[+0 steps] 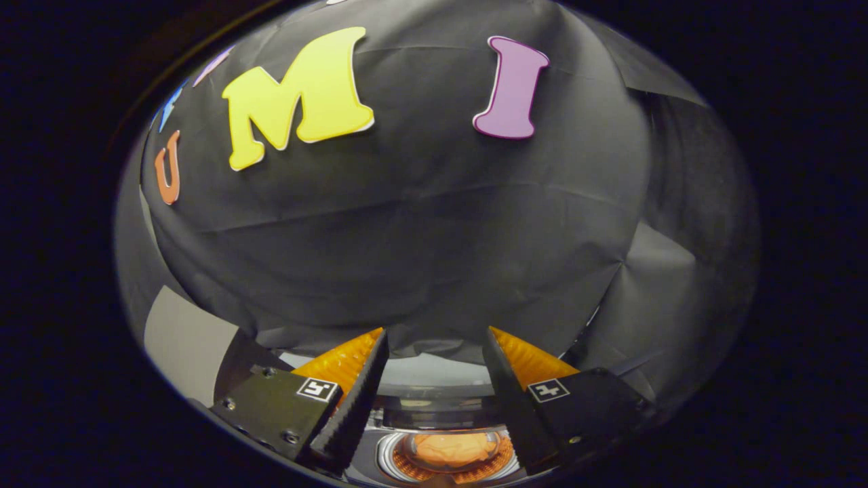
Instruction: Put the clothes into the washing machine and then close the washing machine lid.
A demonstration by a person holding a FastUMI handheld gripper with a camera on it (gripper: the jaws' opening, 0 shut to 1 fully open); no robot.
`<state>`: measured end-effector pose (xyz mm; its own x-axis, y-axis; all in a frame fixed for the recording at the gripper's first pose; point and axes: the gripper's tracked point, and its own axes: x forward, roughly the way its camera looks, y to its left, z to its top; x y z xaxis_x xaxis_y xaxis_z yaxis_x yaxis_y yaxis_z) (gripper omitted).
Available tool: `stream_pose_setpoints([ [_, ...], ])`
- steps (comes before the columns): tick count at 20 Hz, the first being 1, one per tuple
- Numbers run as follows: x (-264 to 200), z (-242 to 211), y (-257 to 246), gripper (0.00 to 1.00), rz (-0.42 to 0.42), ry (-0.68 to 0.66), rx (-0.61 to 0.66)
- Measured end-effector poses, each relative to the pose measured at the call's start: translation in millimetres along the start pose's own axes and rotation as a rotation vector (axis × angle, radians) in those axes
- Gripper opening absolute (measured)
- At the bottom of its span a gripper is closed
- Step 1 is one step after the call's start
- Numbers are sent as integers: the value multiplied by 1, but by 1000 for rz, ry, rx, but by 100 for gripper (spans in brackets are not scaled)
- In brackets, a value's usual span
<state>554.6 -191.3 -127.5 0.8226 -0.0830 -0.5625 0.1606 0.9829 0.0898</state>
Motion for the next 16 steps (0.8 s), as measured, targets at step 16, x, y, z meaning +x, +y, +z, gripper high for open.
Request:
stream_pose_setpoints([
  [16, -6, -13, -5, 88, 25, -51, -48],
])
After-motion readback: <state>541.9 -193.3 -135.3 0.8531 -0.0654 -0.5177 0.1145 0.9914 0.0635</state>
